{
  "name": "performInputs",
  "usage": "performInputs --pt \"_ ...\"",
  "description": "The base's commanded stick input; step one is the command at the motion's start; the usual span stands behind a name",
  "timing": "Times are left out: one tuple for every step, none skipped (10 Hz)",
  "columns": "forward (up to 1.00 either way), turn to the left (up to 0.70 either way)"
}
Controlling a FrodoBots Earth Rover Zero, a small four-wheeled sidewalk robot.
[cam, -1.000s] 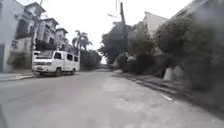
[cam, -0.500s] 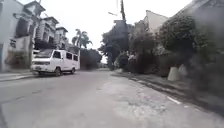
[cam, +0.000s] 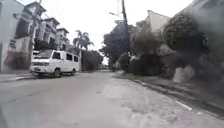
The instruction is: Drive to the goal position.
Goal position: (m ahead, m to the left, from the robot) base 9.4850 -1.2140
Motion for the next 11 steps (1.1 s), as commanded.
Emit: performInputs --pt "0.50 0.00" --pt "0.50 0.00" --pt "0.50 0.00" --pt "0.50 0.00" --pt "0.50 0.00" --pt "0.50 0.00" --pt "0.50 0.00" --pt "0.50 0.00" --pt "0.50 0.00" --pt "0.50 0.00" --pt "0.50 0.00"
